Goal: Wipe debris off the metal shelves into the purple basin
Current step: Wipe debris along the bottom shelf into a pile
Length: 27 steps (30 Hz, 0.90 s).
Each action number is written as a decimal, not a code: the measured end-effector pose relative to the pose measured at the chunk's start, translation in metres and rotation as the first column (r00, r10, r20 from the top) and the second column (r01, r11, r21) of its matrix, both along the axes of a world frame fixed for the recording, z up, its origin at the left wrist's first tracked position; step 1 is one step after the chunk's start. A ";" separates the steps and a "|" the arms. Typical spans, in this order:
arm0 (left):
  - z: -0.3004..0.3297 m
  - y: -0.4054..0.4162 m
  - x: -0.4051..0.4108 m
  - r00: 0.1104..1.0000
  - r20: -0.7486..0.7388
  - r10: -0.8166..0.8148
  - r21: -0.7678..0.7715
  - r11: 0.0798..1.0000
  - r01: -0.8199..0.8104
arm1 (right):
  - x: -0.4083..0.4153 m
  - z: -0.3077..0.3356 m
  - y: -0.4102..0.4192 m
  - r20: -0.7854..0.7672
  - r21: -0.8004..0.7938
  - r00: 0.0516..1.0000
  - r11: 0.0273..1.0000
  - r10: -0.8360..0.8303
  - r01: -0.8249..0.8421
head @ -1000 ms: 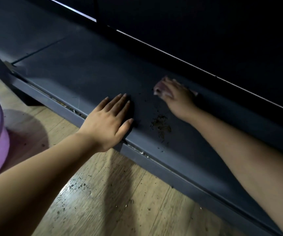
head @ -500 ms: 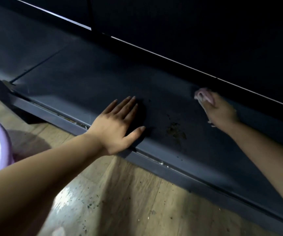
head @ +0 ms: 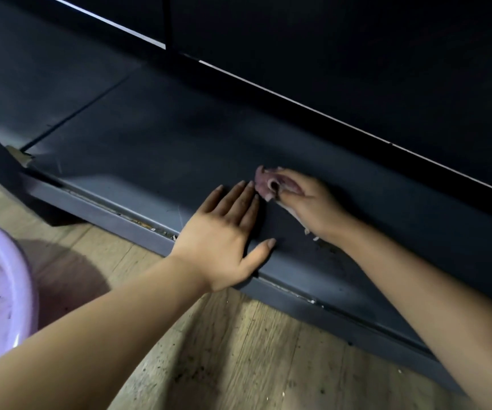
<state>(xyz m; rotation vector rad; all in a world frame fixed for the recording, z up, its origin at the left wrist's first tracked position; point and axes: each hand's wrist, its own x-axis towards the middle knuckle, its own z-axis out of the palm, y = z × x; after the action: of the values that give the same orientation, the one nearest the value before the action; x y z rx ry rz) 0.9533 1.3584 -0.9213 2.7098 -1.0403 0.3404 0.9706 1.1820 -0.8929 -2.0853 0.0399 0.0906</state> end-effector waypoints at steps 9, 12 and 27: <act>0.000 0.000 0.000 1.000 0.014 -0.015 -0.008 1.000 0.015 | -0.037 0.036 -0.008 -0.113 -0.189 0.993 0.981 0.032 -0.053; 0.000 0.002 0.000 1.000 0.018 -0.004 0.020 1.000 0.004 | -0.056 0.045 -0.025 -0.004 -0.455 0.996 0.887 -0.084 0.073; -0.001 0.002 -0.001 1.000 0.016 0.008 0.018 1.000 -0.009 | -0.069 0.000 -0.040 0.190 -0.610 0.891 0.661 -0.413 0.437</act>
<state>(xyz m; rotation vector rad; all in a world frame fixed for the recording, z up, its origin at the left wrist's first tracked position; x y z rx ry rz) 0.9527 1.3604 -0.9220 2.7330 -1.0415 0.3558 0.9020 1.1421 -0.8928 -2.7042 0.6242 -0.2941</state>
